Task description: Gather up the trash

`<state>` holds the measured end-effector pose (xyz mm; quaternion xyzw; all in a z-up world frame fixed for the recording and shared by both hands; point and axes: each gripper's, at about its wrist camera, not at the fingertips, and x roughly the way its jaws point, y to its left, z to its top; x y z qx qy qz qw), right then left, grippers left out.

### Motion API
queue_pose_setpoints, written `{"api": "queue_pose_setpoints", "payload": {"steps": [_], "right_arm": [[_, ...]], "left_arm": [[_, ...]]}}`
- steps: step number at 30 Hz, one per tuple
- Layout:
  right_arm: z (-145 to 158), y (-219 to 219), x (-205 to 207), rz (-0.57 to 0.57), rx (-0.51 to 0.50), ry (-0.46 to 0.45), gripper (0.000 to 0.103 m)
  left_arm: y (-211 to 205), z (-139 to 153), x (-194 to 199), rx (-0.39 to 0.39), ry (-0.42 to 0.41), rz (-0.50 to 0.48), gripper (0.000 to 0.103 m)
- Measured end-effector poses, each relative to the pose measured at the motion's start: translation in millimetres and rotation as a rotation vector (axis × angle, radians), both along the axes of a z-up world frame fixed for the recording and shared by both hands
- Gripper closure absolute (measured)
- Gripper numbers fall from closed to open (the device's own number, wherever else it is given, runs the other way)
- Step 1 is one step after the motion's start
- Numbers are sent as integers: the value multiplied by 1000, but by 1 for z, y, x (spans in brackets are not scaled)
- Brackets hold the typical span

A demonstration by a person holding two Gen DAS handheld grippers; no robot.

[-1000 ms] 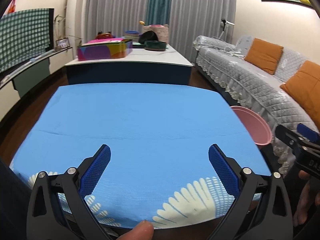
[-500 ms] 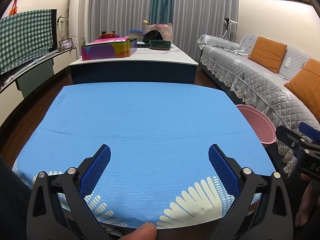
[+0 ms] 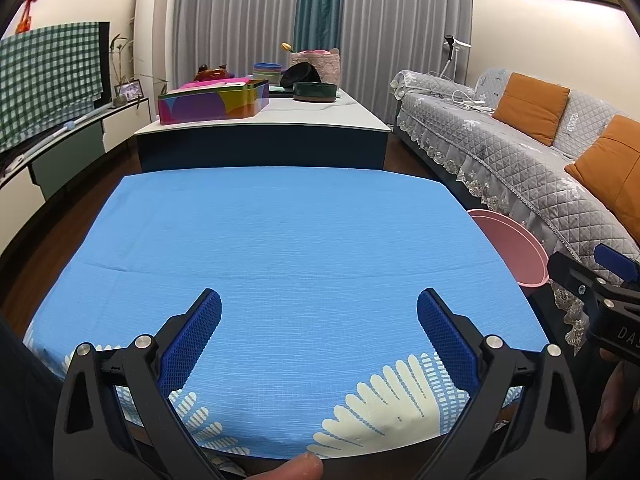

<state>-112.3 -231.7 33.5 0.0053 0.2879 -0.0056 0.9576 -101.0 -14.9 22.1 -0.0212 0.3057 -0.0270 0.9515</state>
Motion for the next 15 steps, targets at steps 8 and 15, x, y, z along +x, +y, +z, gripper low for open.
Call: {"api": "queue_pose_setpoints", "payload": {"steps": [8,15], "right_arm": [[0,2,0,8,-15,3,5],[-2,3,1,3,-16,6,5]], "left_arm": [[-3,1,0,-9,-1,0,8],[-6,1,3,-9,1,-14,8]]}}
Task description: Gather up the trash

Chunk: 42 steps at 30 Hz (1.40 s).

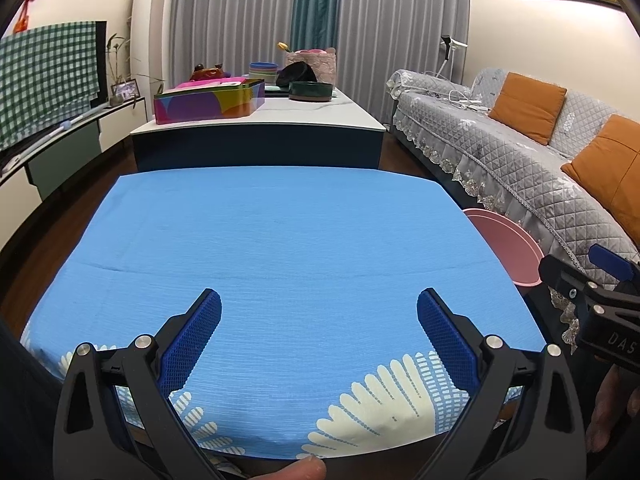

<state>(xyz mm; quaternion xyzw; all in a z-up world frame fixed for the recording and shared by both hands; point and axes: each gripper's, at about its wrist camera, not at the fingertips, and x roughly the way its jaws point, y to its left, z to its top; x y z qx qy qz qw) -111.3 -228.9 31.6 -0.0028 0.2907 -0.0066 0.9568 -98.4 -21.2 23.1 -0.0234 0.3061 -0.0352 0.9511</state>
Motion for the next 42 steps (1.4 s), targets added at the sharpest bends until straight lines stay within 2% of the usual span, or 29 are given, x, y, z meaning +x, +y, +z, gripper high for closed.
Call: {"api": "queue_pose_setpoints", "payload": {"steps": [42], "right_arm": [[0,0,-1,4,1,-3,5]], "left_arm": [[-1,2,-2,-8,-8,-5,8]]}}
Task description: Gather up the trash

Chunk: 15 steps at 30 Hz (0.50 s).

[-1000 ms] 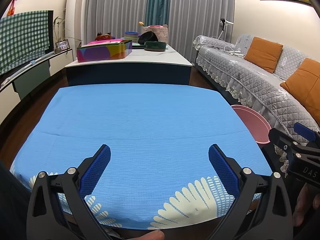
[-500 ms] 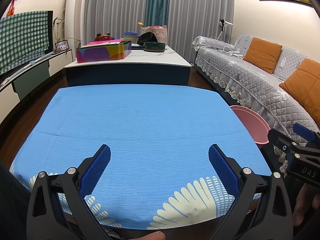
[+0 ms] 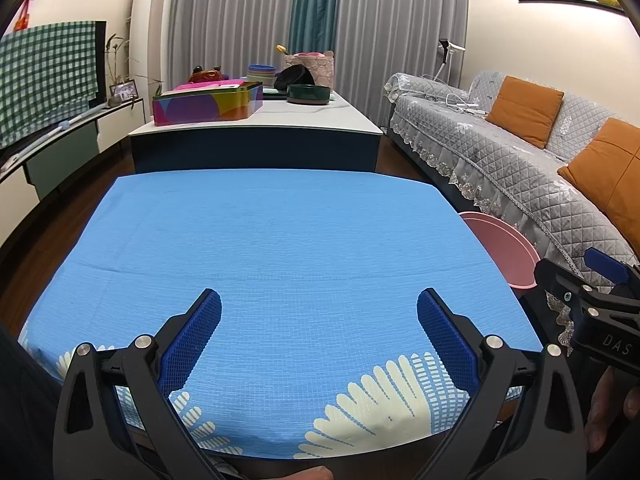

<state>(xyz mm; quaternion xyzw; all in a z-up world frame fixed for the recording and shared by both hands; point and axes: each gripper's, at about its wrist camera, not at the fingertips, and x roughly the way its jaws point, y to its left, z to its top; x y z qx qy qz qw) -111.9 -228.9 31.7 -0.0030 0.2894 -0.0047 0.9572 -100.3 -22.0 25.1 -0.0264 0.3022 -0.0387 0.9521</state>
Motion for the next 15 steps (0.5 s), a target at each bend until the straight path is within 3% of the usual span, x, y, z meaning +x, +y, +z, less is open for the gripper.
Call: {"api": "queue_pose_setpoints", "payload": {"steps": [15], "right_arm": [[-1,-2,-1,-3,9,5,5]], "left_arm": [[2,-1,3,1,8,7,8]]}}
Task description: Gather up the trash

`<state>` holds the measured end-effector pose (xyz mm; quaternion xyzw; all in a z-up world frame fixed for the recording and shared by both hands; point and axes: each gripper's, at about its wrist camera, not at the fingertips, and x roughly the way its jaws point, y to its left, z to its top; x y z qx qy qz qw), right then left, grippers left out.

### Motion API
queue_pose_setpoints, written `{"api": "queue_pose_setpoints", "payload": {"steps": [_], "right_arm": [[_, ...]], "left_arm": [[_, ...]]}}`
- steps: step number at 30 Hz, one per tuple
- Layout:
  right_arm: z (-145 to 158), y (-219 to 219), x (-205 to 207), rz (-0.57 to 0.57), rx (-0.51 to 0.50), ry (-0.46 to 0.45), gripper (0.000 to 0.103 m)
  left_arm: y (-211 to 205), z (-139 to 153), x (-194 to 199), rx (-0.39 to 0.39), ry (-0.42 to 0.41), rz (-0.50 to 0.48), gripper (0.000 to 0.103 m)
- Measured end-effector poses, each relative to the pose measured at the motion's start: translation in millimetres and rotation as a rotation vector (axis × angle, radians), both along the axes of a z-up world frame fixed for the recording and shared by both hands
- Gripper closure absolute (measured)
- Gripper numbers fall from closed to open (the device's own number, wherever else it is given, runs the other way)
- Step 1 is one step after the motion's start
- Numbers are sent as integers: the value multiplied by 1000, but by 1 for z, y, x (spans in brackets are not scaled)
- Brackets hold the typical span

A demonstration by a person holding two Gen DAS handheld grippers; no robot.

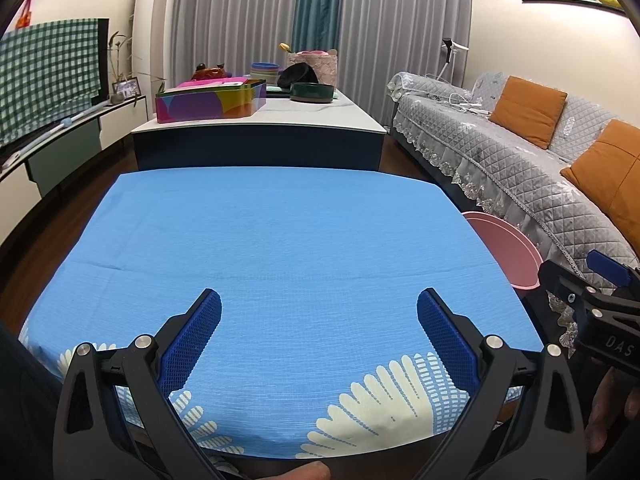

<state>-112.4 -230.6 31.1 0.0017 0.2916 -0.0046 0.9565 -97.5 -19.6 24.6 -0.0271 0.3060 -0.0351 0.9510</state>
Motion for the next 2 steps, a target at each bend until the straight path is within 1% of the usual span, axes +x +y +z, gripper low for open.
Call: {"api": "queue_pose_setpoints", "payload": {"steps": [2], "right_arm": [[0,-2,-1,-6,6,-3,5]], "left_arm": [[-1,-1,0,4,2,-3,8]]}}
